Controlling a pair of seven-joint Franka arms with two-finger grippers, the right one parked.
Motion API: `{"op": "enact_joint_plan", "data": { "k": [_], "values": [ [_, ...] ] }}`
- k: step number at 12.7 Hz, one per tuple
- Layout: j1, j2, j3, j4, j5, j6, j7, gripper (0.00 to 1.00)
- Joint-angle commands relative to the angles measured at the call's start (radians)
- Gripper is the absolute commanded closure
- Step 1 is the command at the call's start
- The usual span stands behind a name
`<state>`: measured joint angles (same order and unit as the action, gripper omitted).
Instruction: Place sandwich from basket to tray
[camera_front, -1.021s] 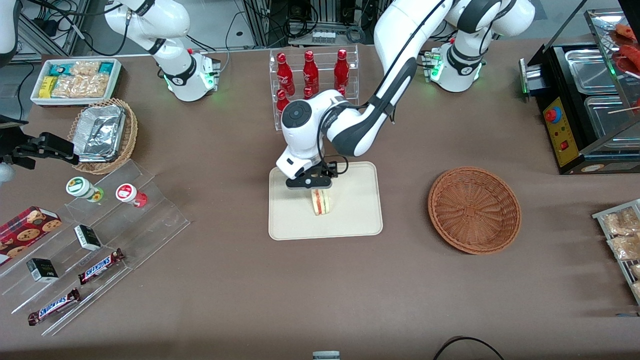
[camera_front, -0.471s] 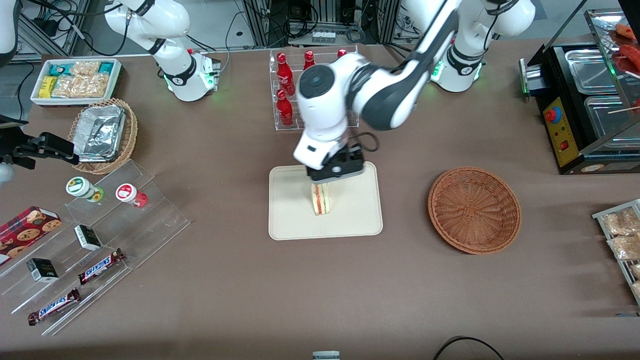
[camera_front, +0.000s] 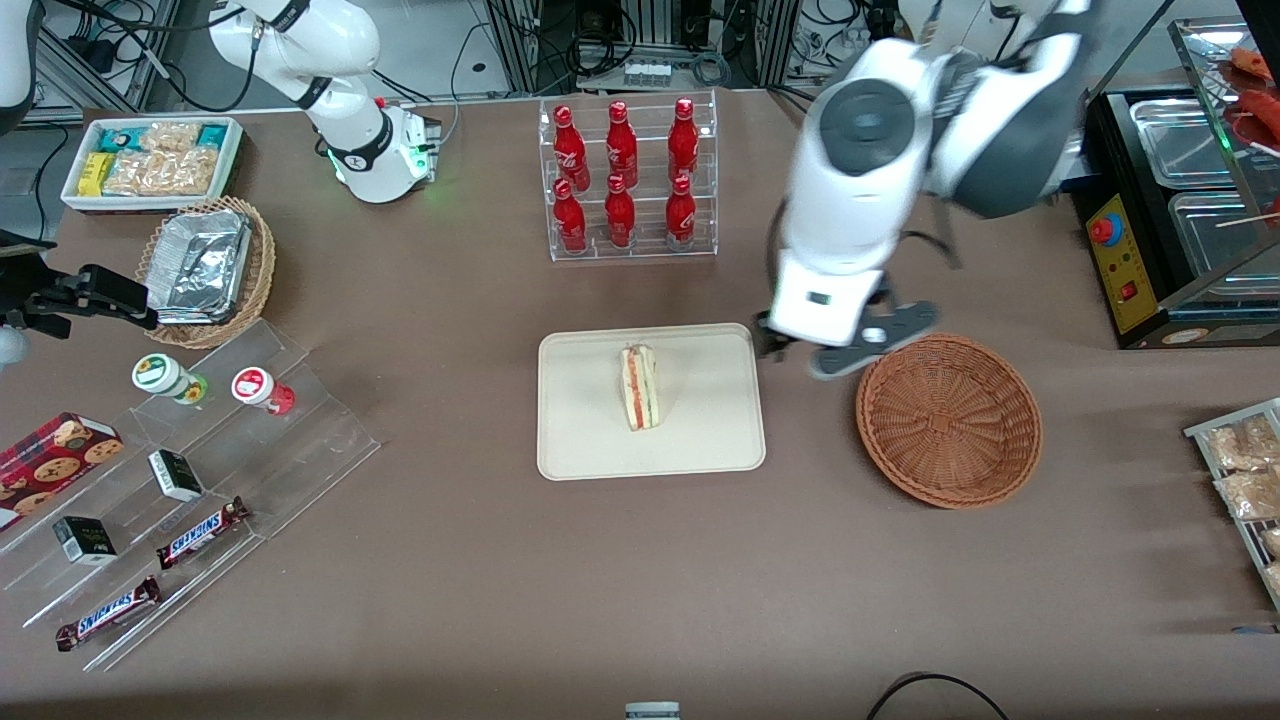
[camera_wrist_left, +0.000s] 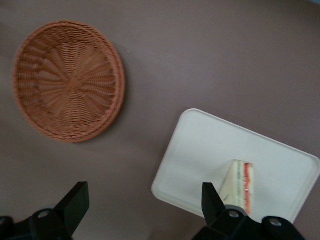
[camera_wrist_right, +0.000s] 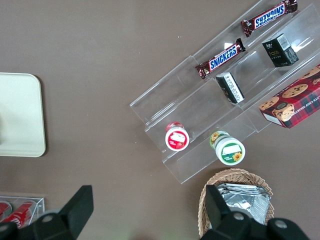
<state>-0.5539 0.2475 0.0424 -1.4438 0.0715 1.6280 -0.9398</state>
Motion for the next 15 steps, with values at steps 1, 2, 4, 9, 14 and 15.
{"op": "enact_joint_plan", "data": {
  "k": [1,2,4,9,14,15],
  "values": [
    [0.104,-0.120,-0.009,-0.111,-0.018,-0.020,0.114,0.01],
    [0.136,-0.152,-0.009,-0.141,-0.018,-0.022,0.151,0.01],
    [0.211,-0.209,-0.009,-0.176,-0.016,-0.054,0.281,0.01],
    [0.345,-0.286,-0.004,-0.175,-0.018,-0.144,0.521,0.01],
    [0.434,-0.349,-0.004,-0.173,-0.038,-0.230,0.757,0.01],
    [0.434,-0.368,-0.004,-0.173,-0.058,-0.243,0.772,0.01]
  ]
}}
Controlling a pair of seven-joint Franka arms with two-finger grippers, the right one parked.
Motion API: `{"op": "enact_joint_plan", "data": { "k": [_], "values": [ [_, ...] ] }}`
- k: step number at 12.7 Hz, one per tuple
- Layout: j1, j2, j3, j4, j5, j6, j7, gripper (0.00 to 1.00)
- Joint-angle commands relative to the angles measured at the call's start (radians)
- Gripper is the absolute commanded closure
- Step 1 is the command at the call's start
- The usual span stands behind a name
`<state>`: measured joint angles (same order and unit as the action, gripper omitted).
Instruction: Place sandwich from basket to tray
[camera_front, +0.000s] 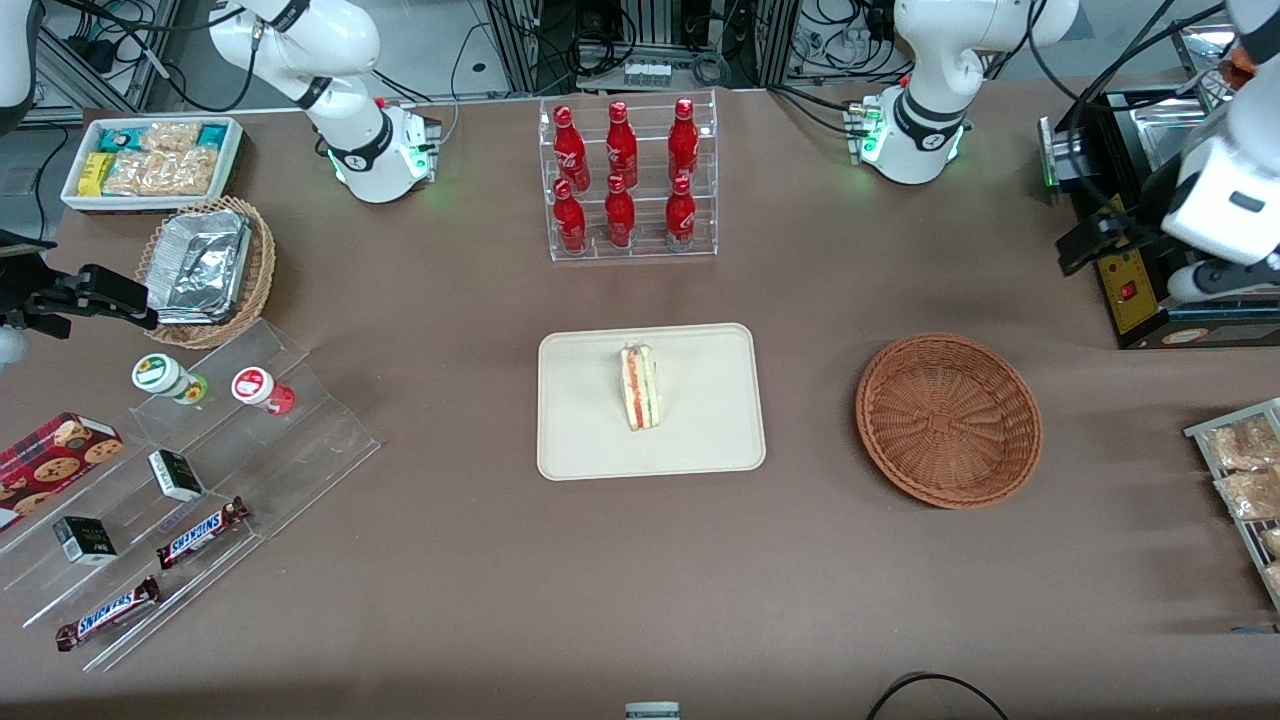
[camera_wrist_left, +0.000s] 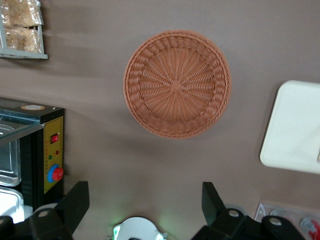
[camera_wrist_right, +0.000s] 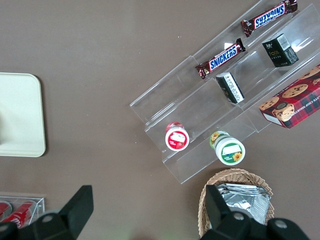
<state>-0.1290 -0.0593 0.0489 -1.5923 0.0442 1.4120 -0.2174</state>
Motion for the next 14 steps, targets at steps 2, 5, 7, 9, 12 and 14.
{"op": "enact_joint_plan", "data": {
  "k": [2,5,7,9,12,14],
  "values": [
    [0.011,-0.076,-0.011,-0.020,-0.033,-0.028,0.073,0.01],
    [0.103,-0.042,-0.046,0.035,-0.058,-0.028,0.115,0.01],
    [0.143,-0.018,-0.066,0.063,-0.081,-0.025,0.171,0.01],
    [0.144,-0.001,-0.063,0.081,-0.078,-0.028,0.251,0.01],
    [0.143,0.032,-0.067,0.094,-0.066,-0.019,0.216,0.01],
    [0.134,0.039,-0.076,0.097,-0.034,-0.021,0.199,0.01]
  ]
}}
